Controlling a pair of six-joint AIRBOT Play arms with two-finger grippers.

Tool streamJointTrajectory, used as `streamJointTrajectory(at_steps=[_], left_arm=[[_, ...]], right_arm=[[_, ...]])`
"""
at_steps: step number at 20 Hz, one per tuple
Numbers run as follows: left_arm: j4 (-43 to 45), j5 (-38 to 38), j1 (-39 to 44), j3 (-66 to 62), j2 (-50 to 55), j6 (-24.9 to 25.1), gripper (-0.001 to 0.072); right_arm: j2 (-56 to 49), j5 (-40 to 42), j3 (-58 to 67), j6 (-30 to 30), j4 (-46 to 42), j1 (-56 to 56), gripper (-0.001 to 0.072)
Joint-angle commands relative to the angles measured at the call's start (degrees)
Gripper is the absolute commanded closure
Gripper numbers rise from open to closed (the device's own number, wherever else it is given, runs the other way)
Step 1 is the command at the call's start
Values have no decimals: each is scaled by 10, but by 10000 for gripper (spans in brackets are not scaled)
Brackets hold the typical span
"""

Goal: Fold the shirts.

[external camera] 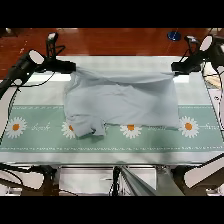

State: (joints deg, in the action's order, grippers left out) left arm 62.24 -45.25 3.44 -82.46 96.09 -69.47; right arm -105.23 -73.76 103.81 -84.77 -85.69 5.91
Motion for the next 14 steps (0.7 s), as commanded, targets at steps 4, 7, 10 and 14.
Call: streamJointTrajectory(at_steps=[4, 7, 10, 14], left_arm=[[-1, -75, -2, -4, 41, -13, 686], [13, -74, -3, -4, 53, -13, 685], [70, -121, -20, -22, 48, -23, 238], [250, -290, -91, -85, 15, -112, 201]], right_arm=[[-35, 23, 0, 8, 8, 0, 681], [-40, 39, 0, 8, 2, 0, 682], [-23, 11, 6, 22, -42, 1, 540], [65, -12, 9, 27, -117, 40, 338]])
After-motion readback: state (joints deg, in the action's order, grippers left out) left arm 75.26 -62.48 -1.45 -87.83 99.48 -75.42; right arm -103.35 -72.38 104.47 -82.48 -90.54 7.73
